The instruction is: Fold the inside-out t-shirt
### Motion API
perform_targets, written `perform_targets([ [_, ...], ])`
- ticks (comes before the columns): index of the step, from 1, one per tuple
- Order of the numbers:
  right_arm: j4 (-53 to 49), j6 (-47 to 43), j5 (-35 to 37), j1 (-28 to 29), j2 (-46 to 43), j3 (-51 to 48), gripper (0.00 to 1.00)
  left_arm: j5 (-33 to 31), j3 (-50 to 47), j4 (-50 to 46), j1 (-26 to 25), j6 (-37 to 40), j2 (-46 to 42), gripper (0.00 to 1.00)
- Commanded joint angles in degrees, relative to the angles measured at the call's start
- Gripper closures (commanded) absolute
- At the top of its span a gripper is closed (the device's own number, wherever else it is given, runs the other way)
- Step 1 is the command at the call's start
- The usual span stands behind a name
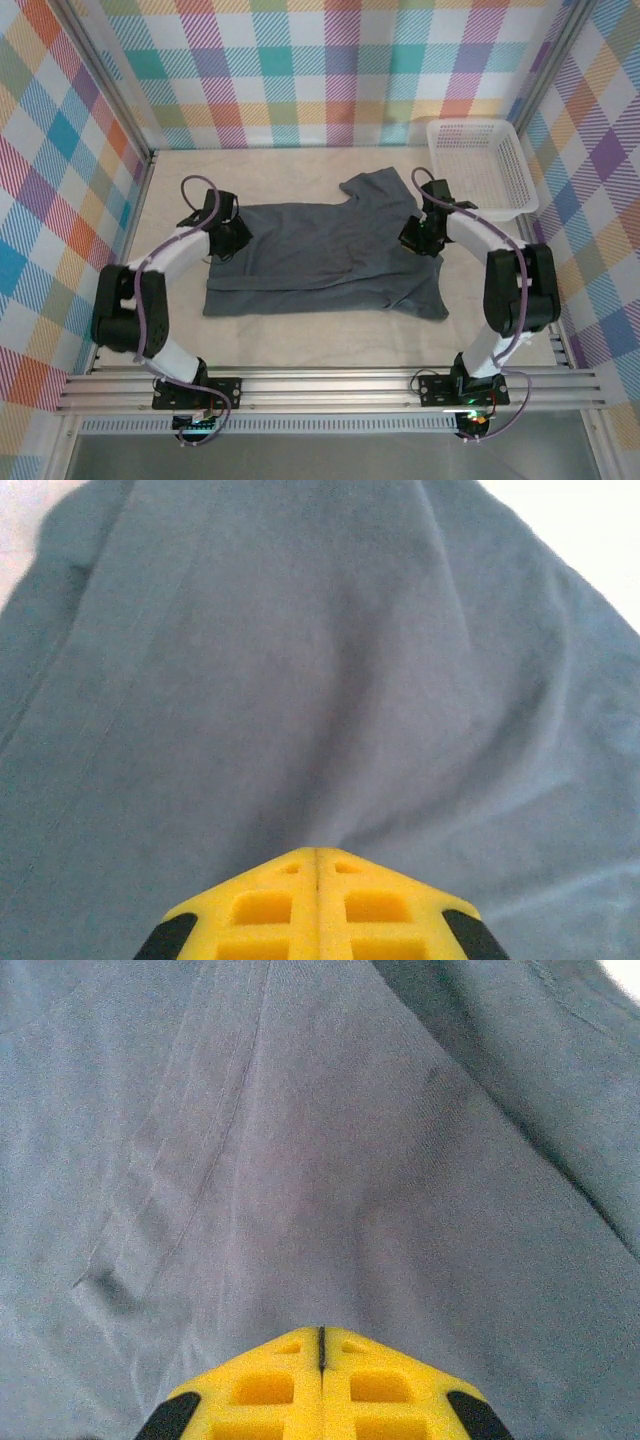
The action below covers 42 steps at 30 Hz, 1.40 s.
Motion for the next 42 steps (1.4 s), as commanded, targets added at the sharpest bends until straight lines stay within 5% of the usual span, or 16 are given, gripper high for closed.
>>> perform_targets([
  [1, 0.7, 0.8, 0.1, 0.0, 4.9, 1.2, 1.0, -3.2, 3.1, -1.9, 0.5, 0.3, 5.3, 1.0],
  [9, -4.8, 0.0, -0.9, 0.0, 5.7, -3.4, 1.0, -3.5, -7.3, -1.6, 3.2, -3.2, 4.1, 1.0],
  [19, -8.6, -2.2, -3.8, 0.0, -7.4, -16.9, 0.96, -3.4, -29.2, -7.3, 6.8, -5.2, -23.6, 1.0],
  [23, -10.4, -6.6, -6.2, 0.0, -9.7, -9.8, 0.89, -1.6, -28.0, -6.9, 6.7, -3.3, -31.7, 0.97],
  [27, -6.4, -11.7, -0.6, 0.0, -9.0, -1.2, 0.77, -0.8, -21.0, -6.6, 6.7, 1.0, -31.0, 0.73],
  [29, -3.4, -14.1, 7.2, 0.0, -5.8, 3.1, 0.69, -0.1, -18.2, -5.4, 6.7, 2.4, -29.8, 0.68],
  [32, -3.5, -16.0, 15.0, 0.0, 1.8, 10.3, 0.68, 1.3, -16.0, -3.3, 6.7, 4.2, -28.7, 0.66],
  [42, -11.8, -17.1, 18.9, 0.0, 20.7, 25.4, 0.54, 2.0, -15.0, -3.3, 6.7, 5.7, -28.9, 0.54],
])
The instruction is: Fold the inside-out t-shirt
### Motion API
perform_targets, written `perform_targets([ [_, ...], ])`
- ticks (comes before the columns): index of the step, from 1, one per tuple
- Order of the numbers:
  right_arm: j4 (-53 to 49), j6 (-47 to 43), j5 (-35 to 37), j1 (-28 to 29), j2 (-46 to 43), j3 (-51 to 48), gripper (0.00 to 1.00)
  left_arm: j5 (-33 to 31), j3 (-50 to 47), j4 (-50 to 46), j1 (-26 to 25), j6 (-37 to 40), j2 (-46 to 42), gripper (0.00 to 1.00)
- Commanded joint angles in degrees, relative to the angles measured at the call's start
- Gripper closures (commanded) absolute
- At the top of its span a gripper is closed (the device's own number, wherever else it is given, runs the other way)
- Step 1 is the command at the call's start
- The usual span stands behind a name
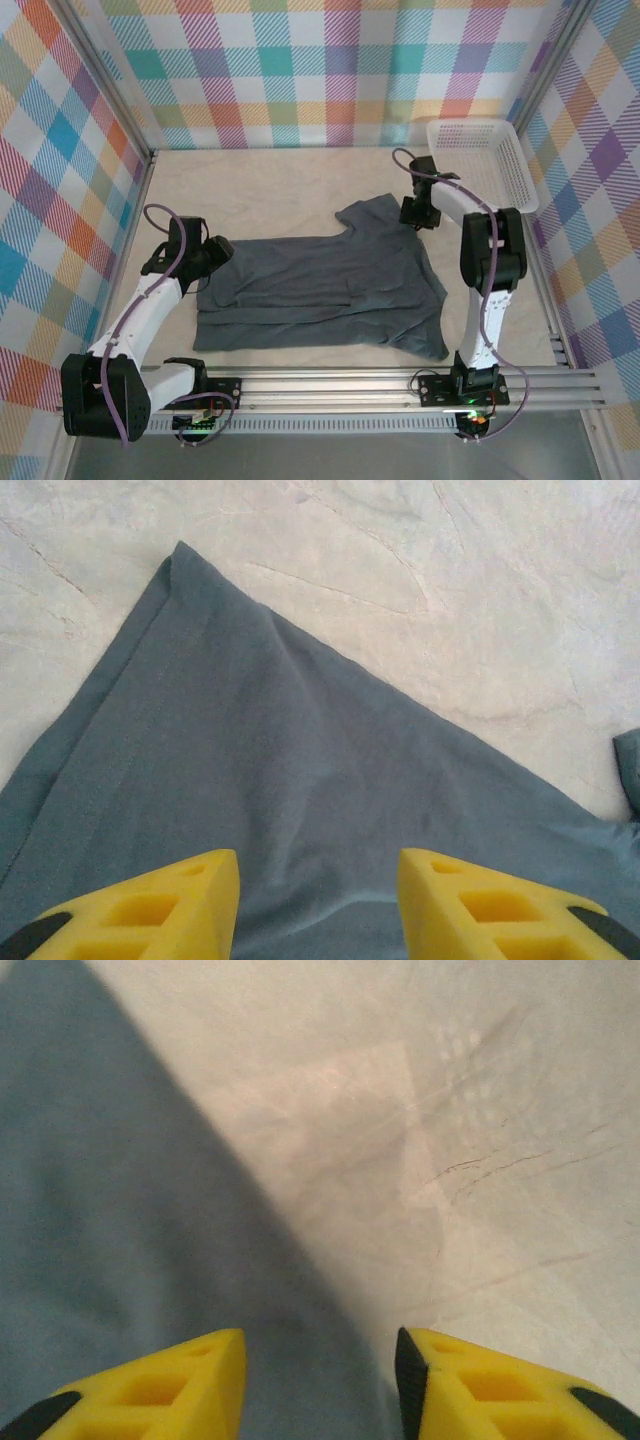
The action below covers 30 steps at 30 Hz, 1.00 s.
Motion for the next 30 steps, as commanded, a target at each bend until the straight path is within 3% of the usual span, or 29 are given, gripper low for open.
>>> perform_targets([
  [1, -4.9, -0.4, 2.2, 0.0, 0.6, 1.4, 0.54, -0.2, 0.9, -1.2, 0.6, 1.5, -0.3, 0.54],
  [3, -2.9, -0.3, 0.0, 0.0, 0.0, -0.9, 0.58, -0.5, 0.8, -1.4, 0.6, 1.2, -0.6, 0.53],
  [6, -1.7, -0.2, -2.6, 0.0, 0.1, -2.2, 0.83, -1.5, 2.6, -2.6, 0.9, 0.5, 1.2, 0.52],
  [9, -2.6, -1.0, -3.0, 0.0, -0.7, -0.6, 1.0, -4.2, 9.0, -7.9, 2.0, 0.3, 7.9, 0.51],
  [13, -2.0, -1.4, -5.1, 0.0, -6.9, -0.7, 1.0, -7.7, 19.1, -14.9, 4.4, 0.5, 19.7, 0.51],
  [18, 3.7, 1.3, -9.1, 0.0, -17.2, -9.5, 1.0, -6.3, 25.7, -12.8, 6.9, 0.8, 30.7, 0.5],
  [24, 3.4, 1.7, -12.9, 0.0, -16.6, -11.1, 1.0, -2.3, 30.4, -10.9, 8.3, 2.6, 41.2, 0.49],
  [30, 3.6, 2.2, -14.8, 0.0, -15.9, -10.8, 1.0, -3.7, 30.6, -8.8, 9.2, 3.3, 44.4, 0.49],
])
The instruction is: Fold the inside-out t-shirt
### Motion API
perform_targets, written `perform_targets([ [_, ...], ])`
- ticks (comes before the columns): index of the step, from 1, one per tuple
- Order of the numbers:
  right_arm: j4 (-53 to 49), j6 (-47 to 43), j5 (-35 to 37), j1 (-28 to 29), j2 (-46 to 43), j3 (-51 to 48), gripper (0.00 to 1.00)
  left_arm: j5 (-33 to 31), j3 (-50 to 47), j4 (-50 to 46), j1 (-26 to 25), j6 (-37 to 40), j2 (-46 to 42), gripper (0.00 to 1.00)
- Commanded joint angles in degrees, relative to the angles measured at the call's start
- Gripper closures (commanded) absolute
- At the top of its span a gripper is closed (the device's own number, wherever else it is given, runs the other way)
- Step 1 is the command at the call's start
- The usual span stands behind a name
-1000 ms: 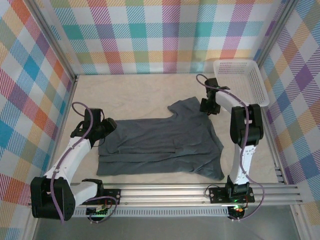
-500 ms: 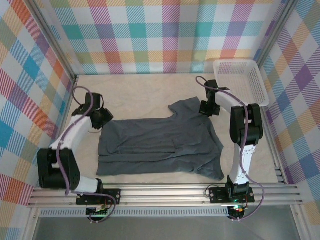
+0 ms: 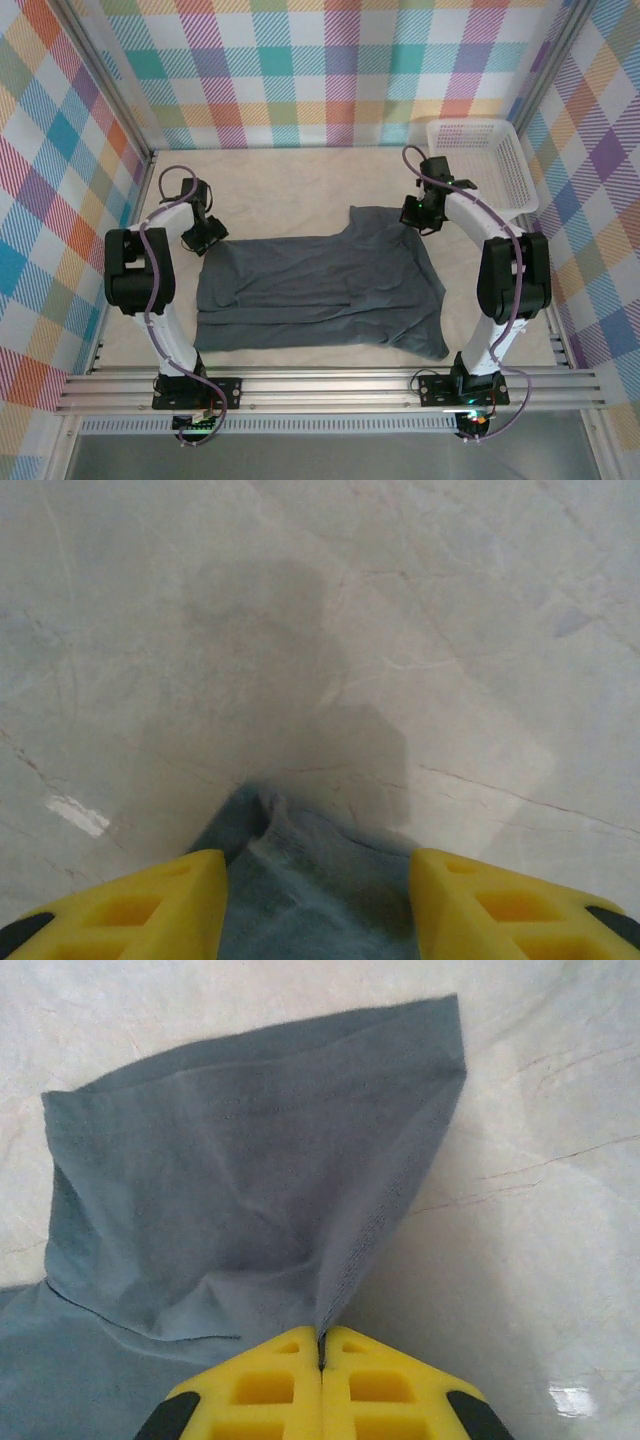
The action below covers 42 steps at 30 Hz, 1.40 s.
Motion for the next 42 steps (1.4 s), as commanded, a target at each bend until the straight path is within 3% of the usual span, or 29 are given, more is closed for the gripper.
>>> perform_targets([
  [1, 0.5, 0.9, -2.5, 0.1, 0.4, -0.1, 1.0, -0.1, 1.7, 0.7, 2.1, 1.2, 1.4, 0.49],
  [6, -0.1, 0.8, -2.5, 0.1, 0.7, 0.9, 1.0, 0.0, 2.2, 1.5, 3.4, 0.6, 4.2, 0.56],
  [14, -0.3, 1.7, -3.4, 0.1, 1.3, 1.5, 1.0, 2.5, 4.3, 2.0, 4.2, 1.1, 5.0, 1.0],
  [18, -1.2, 1.4, -0.2, -1.4, -0.3, 1.7, 1.0, -0.1, 3.5, 0.1, 5.9, 1.4, 0.8, 1.0],
  [26, -1.4, 0.5, -3.0, -3.2, 2.3, 2.6, 1.0, 1.2, 5.2, -2.3, 6.9, 4.5, -0.3, 1.0],
  [33, -2.9, 0.1, -2.7, -3.6, -1.2, 4.8, 1.0, 0.8, 5.4, -4.4, 6.9, 4.3, -3.5, 1.0],
  [42, 0.2, 4.1, -7.5, -5.8, -9.2, -7.0, 1.0, -1.1, -6.1, -6.9, 7.7, 0.3, -17.3, 1.0],
])
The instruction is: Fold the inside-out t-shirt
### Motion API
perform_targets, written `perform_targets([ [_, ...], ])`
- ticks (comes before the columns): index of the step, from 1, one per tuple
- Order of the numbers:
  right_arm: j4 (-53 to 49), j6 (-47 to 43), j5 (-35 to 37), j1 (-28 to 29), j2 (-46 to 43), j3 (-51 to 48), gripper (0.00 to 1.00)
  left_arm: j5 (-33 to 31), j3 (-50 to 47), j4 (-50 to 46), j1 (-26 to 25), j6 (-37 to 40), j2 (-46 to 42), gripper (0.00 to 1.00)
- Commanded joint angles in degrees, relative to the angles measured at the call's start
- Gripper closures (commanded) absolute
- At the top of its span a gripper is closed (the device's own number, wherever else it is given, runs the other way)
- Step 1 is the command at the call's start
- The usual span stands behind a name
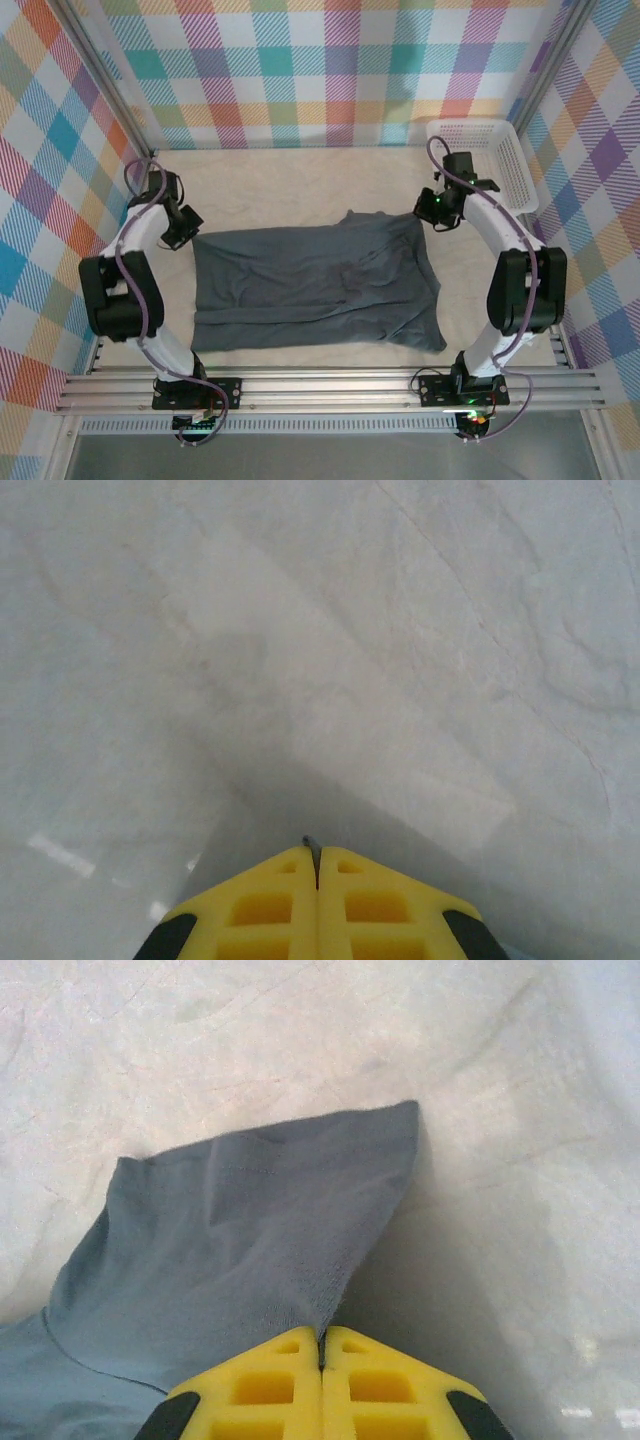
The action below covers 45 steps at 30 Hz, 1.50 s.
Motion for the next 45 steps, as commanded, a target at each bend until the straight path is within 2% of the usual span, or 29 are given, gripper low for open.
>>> perform_targets([
  [1, 0.5, 2.4, -0.6, -0.3, -3.0, -6.3, 1.0, -2.5, -5.7, -3.0, 1.2, -2.8, -4.7, 1.0],
  [4, 0.0, 3.1, -0.6, -0.9, -5.6, -8.9, 1.0, -4.8, -8.3, -4.2, 1.2, -3.4, -6.0, 1.0],
  [11, -4.3, 2.5, -2.5, -0.9, -12.0, -6.9, 1.0, -3.9, -7.7, -6.9, 1.2, -3.4, -10.0, 1.0],
  [15, -4.2, 4.4, -2.9, -0.9, -18.0, -13.9, 1.0, -7.4, -8.8, -9.6, 1.1, -3.2, -15.8, 1.0],
  [18, -3.9, 4.9, -1.4, -0.9, -21.4, -21.7, 1.0, -5.2, -13.4, -9.8, 1.2, -4.1, -19.2, 1.0],
  [20, -4.0, 5.1, -1.3, -0.9, -22.3, -25.9, 1.0, -3.2, -18.0, -7.8, 1.1, -4.8, -21.1, 1.0],
  [23, -4.2, 6.0, -1.6, -0.9, -22.9, -30.3, 1.0, -4.1, -23.5, -5.8, 1.1, -5.5, -22.5, 1.0],
  [29, -5.2, 7.8, -0.6, -0.9, -25.7, -32.7, 0.96, -8.0, -24.7, -7.1, 1.0, -8.4, -23.1, 1.0],
  [34, -6.1, 7.4, -0.8, -0.9, -23.8, -33.2, 0.95, -10.0, -27.1, -7.1, 0.9, -10.9, -24.5, 1.0],
  [35, -6.1, 7.5, -0.3, -0.9, -23.5, -33.6, 0.94, -10.0, -27.6, -6.7, 0.8, -11.0, -24.9, 0.97],
  [37, -7.4, 8.3, 1.9, -0.9, -23.0, -33.3, 0.9, -9.8, -28.1, -6.2, 0.7, -11.1, -25.4, 0.85],
  [38, -8.2, 8.3, 2.7, -0.9, -22.8, -32.5, 0.83, -9.4, -28.0, -6.0, 0.7, -10.9, -25.7, 0.74],
  [39, -9.3, 8.2, 3.3, -0.9, -22.9, -31.0, 0.74, -9.2, -27.5, -6.1, 0.6, -10.9, -26.3, 0.68],
  [42, -11.6, 7.3, 4.7, -0.9, -23.3, -24.5, 0.59, -8.8, -25.3, -6.4, 0.2, -9.6, -28.7, 0.62],
  [45, -9.8, 5.8, 3.9, -0.8, -21.7, -19.2, 0.57, -8.1, -21.8, -6.6, -1.4, -7.7, -30.3, 0.62],
])
